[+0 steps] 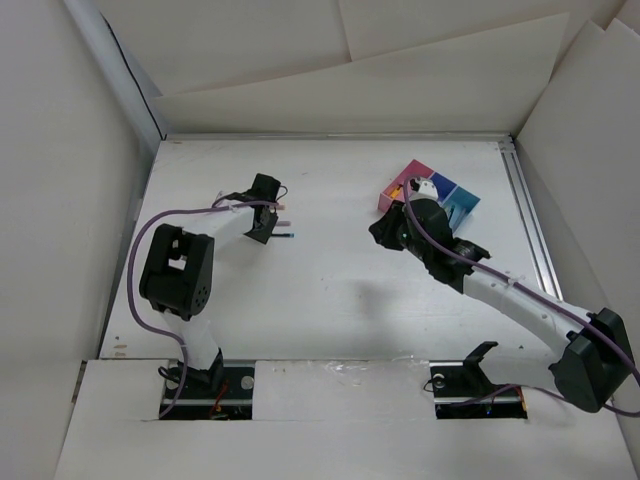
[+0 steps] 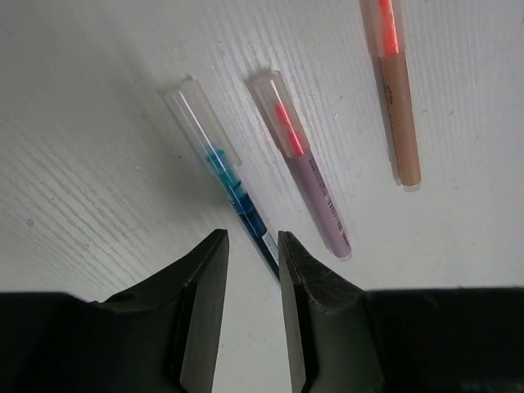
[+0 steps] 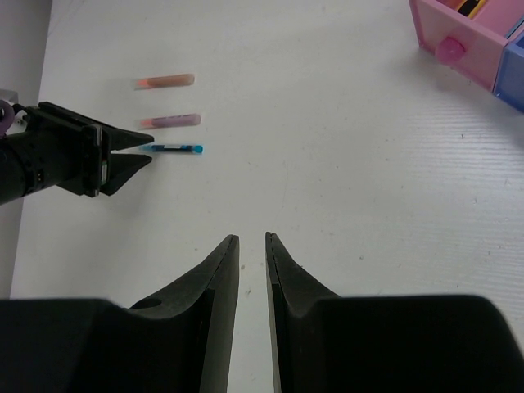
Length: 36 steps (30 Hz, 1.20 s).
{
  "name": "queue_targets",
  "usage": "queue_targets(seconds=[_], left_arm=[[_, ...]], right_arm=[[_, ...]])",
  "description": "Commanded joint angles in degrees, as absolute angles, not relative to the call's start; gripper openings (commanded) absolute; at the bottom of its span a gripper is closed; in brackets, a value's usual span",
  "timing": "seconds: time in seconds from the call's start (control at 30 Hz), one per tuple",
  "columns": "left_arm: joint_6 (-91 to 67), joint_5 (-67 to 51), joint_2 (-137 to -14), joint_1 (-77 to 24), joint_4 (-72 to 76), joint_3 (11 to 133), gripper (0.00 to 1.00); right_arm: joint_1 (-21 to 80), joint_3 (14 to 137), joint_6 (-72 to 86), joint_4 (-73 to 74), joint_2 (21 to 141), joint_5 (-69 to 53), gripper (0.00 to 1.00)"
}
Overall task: Sort the stationery into containers
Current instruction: Pick up the pen from the center of the board.
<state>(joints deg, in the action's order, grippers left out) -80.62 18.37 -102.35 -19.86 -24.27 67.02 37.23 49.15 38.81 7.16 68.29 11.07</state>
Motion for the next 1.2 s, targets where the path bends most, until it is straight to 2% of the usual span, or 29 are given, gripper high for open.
queue_targets(seconds=[0.0, 0.63, 0.83, 1.03, 1.17], left_arm=[[-80.9, 20.3, -102.7, -19.7, -26.5, 67.9, 0.28], [-80.9, 19.8, -106.8, -18.6, -27.2, 68.6, 0.28], [-80.4, 19.8, -107.9, -18.1, -27.7, 68.6, 0.32], [-79.3, 19.8, -110.2, -18.1, -28.8, 69.7, 0.32], [-78.1, 19.2, -110.8, -18.1, -29.9, 70.3, 0.20]], right_arm=[[37.8, 51.8, 38.1, 5.6, 68.3, 10.8, 0.26], [38.8, 51.8, 38.1, 6.1, 68.3, 10.3, 0.26], [38.8, 51.8, 38.1, 6.2, 67.2, 10.3, 0.26], [38.8, 51.8, 38.1, 6.2, 66.6, 10.3, 0.26], [38.8, 51.8, 38.1, 6.2, 66.1, 10.3, 0.26]])
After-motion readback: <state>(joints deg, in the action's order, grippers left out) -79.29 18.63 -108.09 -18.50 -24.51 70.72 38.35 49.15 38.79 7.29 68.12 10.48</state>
